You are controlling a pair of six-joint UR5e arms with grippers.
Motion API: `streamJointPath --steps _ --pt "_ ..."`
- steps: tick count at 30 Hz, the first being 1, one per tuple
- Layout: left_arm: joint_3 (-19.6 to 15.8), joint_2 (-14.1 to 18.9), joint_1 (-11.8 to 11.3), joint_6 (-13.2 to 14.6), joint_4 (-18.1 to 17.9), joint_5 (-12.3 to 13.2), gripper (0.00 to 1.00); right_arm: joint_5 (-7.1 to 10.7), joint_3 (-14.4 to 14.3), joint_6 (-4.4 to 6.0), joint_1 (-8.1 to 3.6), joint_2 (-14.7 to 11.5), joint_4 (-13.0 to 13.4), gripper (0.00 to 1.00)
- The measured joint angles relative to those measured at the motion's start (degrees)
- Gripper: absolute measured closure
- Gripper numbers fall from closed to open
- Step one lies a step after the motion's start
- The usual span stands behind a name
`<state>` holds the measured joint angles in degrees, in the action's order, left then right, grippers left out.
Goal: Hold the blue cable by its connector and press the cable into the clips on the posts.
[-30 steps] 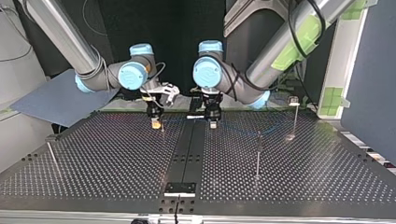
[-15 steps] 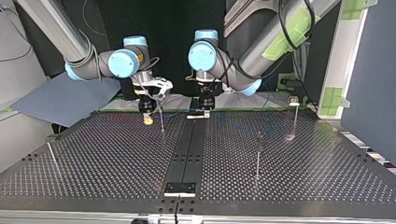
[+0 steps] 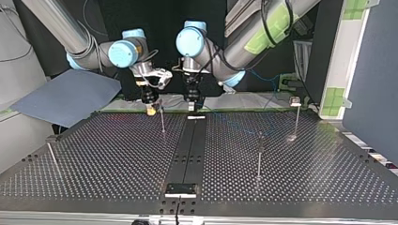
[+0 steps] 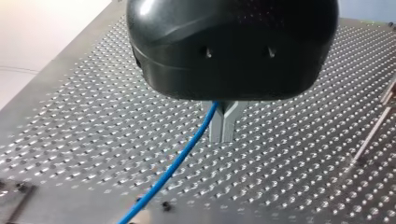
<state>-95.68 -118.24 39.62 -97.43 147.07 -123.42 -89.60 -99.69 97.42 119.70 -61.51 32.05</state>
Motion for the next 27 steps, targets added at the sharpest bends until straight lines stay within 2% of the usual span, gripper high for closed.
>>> streamJointPath --steps 8,13,21,27 --pt "0.0 -4.05 0.2 -0.54 -1.77 -0.03 1.0 0.77 -4.63 0.7 -1.95 0.07 4.61 1.0" --pt "0.01 -4.6 0.3 -0.61 -2.01 -0.01 1.0 0.85 -7.61 0.9 -3.27 0.41 7.61 1.0" --pt "0.01 -7.61 1.46 -0.77 -4.55 0.64 1.0 0.92 -12.09 0.67 -4.61 3.87 12.25 1.0" --pt "0.05 -8.65 1.75 -0.81 -5.96 1.59 1.0 1.41 -12.98 0.93 -5.33 5.56 15.5 1.0"
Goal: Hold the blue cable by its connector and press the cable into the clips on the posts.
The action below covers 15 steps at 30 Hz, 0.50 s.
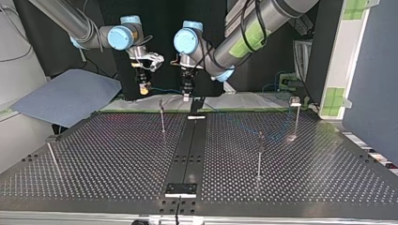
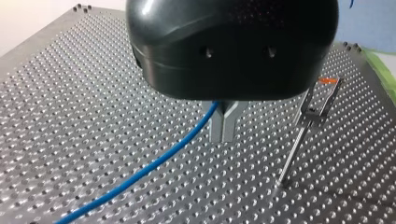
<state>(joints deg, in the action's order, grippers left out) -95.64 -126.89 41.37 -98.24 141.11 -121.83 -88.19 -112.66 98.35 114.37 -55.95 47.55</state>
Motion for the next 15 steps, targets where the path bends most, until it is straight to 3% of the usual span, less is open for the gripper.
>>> streamJointPath --steps 6,12,15 --pt "0.78 -2.22 1.36 -0.18 -0.72 -0.02 1.0 0.55 -0.05 0.48 -1.26 0.2 2.11 1.0" --pt "3.84 -5.36 2.86 -0.48 0.48 -1.33 1.0 0.91 -0.07 0.66 -2.04 0.28 2.77 1.0" --pt "5.36 -6.57 2.99 -0.58 0.64 -1.35 1.0 1.9 -0.06 0.88 -3.06 0.37 3.74 1.0"
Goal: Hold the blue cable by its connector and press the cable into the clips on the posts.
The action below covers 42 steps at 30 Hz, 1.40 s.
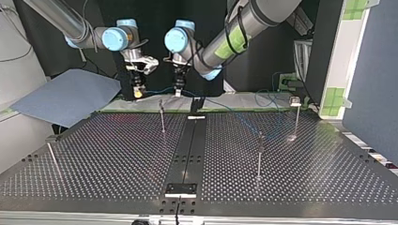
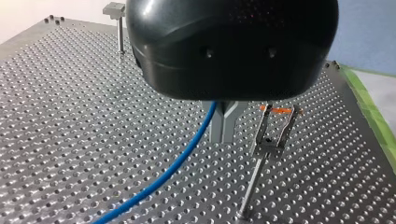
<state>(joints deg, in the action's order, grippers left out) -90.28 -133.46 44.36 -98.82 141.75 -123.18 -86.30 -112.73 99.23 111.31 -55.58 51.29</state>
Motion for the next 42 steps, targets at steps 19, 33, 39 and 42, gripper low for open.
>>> streamJointPath --steps 19,33,39,42 --pt "1.79 -5.15 -2.07 -0.86 -2.63 1.51 1.0 4.49 2.56 1.47 -4.65 4.06 1.1 1.0" --pt "3.16 -5.24 -3.62 -0.86 -2.44 4.33 1.0 8.75 6.86 1.81 -6.97 6.22 -0.84 1.0" --pt "5.75 -6.67 -3.82 -0.72 -0.33 5.04 1.0 10.05 7.61 1.6 -7.09 6.37 -1.39 1.0" --pt "7.39 -8.22 -3.92 -0.62 1.29 5.07 1.0 10.21 7.75 1.69 -7.23 6.38 -1.56 1.0"
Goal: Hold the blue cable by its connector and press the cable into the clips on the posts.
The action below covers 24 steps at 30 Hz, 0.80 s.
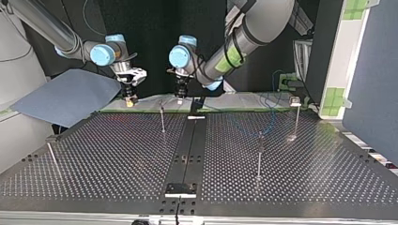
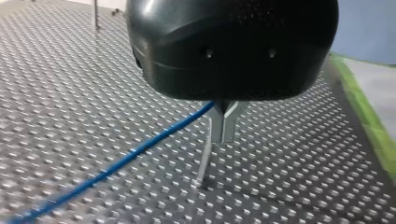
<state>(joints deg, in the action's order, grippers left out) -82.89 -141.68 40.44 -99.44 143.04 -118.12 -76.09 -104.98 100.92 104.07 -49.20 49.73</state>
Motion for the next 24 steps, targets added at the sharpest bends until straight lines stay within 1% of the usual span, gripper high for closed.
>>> streamJointPath --steps 5,10,14,24 --pt "3.04 -2.25 -0.18 0.02 2.03 0.2 1.0 0.05 0.07 0.23 -0.58 0.11 -0.12 1.0" --pt "5.14 -2.67 0.23 -0.04 2.84 0.58 1.0 0.12 0.73 0.23 -1.2 0.97 -0.52 1.0" --pt "5.63 -2.71 0.26 -0.1 3.13 1.02 1.0 0.14 1.28 0.08 -1.51 1.66 -0.85 1.0" --pt "5.72 -2.73 0.12 -0.14 3.09 1.87 1.0 0.21 2.57 0.56 -2.5 1.9 -1.3 1.0"
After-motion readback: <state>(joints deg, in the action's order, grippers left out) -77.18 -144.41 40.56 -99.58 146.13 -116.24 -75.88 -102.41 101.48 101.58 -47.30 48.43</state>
